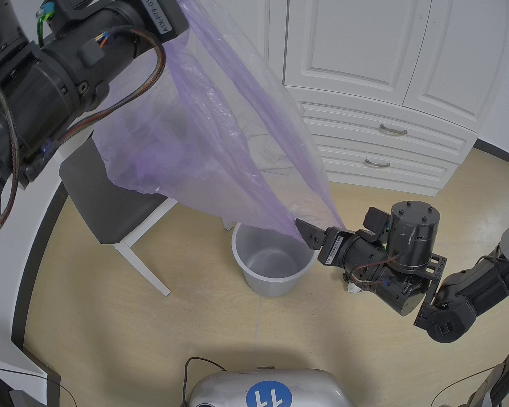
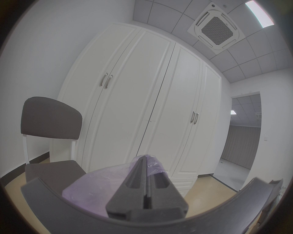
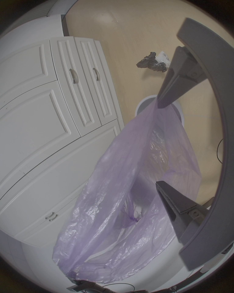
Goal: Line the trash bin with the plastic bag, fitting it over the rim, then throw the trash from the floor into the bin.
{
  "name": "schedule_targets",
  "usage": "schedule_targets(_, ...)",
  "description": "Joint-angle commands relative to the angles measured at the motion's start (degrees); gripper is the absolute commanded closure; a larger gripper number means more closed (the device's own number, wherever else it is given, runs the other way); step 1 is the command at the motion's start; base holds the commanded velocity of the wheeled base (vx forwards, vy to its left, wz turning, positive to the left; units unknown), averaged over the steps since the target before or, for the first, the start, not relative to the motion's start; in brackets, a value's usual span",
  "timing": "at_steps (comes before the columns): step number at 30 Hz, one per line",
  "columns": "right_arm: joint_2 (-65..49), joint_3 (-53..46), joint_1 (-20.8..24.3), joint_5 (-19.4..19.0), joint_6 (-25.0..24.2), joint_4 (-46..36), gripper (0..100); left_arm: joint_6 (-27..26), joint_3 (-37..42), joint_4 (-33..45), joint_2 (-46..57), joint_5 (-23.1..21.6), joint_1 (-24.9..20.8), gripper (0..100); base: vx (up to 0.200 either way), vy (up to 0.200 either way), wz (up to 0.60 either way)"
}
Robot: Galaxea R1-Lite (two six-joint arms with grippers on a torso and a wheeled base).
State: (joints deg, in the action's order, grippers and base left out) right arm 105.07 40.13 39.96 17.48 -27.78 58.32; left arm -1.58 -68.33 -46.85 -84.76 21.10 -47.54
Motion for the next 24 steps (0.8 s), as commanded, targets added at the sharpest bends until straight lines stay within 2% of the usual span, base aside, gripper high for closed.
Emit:
schedule_targets(1,-0.57,0.21,-0.76,0.01,0.1,-0.05,0,0.09,-0.14,0.0,0.21,0.08,0.26,100,0.0,0.0,0.0)
schedule_targets(5,-4.35,0.12,-1.03,0.01,0.36,-0.93,0,0.09,0.04,0.09,0.47,0.08,0.43,100,0.0,0.0,0.0)
schedule_targets(13,-12.87,2.06,-1.64,-0.34,0.18,-14.37,0,0.0,-0.14,0.0,0.56,0.17,0.61,100,0.0,0.0,0.0)
schedule_targets(24,-5.49,4.17,-5.33,-0.87,-1.66,-15.25,0,0.09,-0.23,0.0,0.74,0.17,0.17,100,0.0,0.0,0.0)
